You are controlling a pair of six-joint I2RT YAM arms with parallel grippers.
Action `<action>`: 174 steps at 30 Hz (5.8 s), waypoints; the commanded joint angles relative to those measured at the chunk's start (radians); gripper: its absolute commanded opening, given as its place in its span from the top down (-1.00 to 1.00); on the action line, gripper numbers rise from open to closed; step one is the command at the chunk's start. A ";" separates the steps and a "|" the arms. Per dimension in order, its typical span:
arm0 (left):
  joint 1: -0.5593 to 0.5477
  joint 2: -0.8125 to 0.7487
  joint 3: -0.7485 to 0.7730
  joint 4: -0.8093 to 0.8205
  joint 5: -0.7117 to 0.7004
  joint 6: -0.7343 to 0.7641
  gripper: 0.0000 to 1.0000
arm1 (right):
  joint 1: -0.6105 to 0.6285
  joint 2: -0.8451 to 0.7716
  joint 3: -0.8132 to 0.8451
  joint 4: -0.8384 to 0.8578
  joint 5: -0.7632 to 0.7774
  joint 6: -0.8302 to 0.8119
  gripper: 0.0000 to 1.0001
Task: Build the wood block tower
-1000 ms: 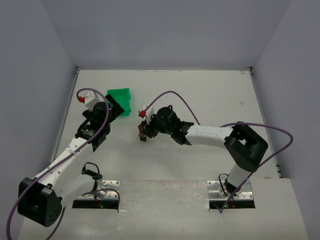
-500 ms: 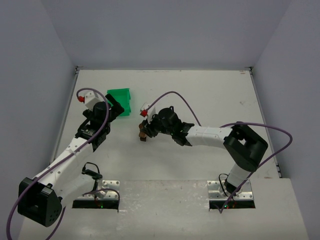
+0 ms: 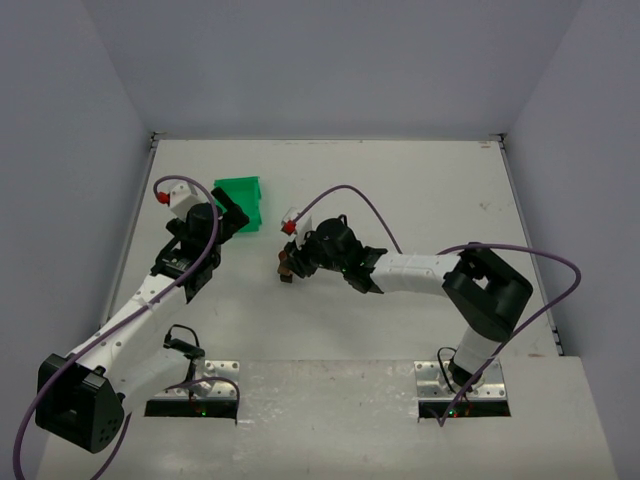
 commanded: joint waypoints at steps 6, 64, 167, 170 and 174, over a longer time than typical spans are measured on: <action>0.010 -0.009 -0.006 0.048 0.009 0.003 -1.00 | 0.006 0.021 0.031 0.059 0.026 -0.001 0.67; 0.010 0.003 -0.007 0.071 0.061 0.036 -1.00 | 0.006 0.049 0.034 0.082 0.024 -0.026 0.49; 0.010 -0.018 0.000 0.068 0.166 0.072 -1.00 | -0.024 -0.196 -0.001 -0.906 0.825 0.684 -0.97; 0.010 -0.014 -0.001 0.070 0.168 0.075 -1.00 | -0.079 -0.175 -0.008 -0.775 0.706 0.565 -0.97; 0.010 -0.006 0.002 0.069 0.170 0.079 -1.00 | -0.144 -0.143 -0.030 -0.645 0.539 0.365 -0.97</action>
